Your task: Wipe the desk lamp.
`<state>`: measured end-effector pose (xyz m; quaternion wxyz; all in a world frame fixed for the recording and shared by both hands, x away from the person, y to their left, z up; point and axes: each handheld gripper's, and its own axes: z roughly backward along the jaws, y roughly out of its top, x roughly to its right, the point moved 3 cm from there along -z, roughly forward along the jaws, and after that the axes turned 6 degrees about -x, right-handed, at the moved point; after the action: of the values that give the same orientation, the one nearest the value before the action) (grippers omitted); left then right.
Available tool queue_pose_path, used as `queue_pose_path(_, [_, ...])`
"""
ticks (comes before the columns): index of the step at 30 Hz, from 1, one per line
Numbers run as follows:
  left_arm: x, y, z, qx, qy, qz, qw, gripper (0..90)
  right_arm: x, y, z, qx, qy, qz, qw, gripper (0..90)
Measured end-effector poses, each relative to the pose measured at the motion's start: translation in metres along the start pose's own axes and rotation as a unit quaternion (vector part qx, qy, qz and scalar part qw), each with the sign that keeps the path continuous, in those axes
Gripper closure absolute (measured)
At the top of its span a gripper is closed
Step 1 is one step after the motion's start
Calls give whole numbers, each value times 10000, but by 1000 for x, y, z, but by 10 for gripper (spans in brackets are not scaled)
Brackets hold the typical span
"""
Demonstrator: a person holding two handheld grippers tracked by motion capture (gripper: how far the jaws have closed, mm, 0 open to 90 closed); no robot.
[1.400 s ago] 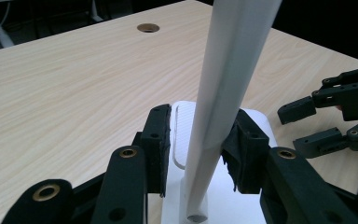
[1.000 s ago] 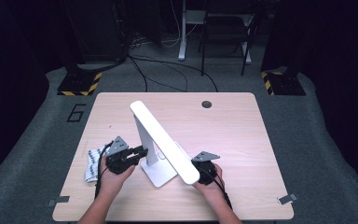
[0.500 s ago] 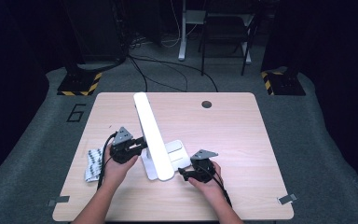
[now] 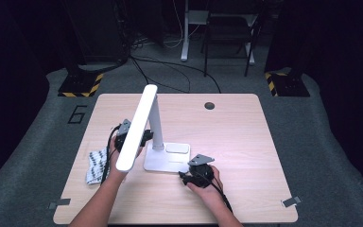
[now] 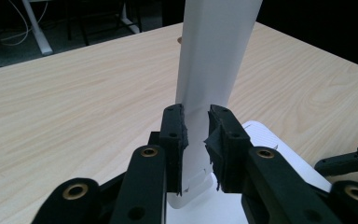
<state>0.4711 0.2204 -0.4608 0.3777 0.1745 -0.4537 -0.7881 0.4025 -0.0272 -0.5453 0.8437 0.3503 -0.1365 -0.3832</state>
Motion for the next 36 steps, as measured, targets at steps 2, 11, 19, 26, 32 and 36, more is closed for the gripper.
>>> queue_pose_path(2, [0, -1, -1, -38, -9, -1, 10000, 741, 0, 0, -2, -8, -106, 97, 9999, 395])
queue_pose_path(11, [-4, -2, -3, -35, -21, 164, 9999, 755, 3, 2, -2, 12, -46, -53, 10000, 431])
queue_pose_path(19, [-5, -2, -4, -4, 18, 240, 9997, 745, 8, 5, -3, 30, -45, -60, 10000, 489])
queue_pose_path(26, [-6, -3, -4, -23, -20, 266, 9996, 729, 8, 4, -4, 42, -75, -60, 9999, 498])
queue_pose_path(32, [-5, -4, -4, -16, -73, 260, 9996, 692, 6, 3, 1, 70, 0, -101, 9999, 476])
queue_pose_path(36, [-3, -3, -2, -104, -132, 190, 9997, 647, 8, 4, 7, 185, -2, -108, 9998, 466])
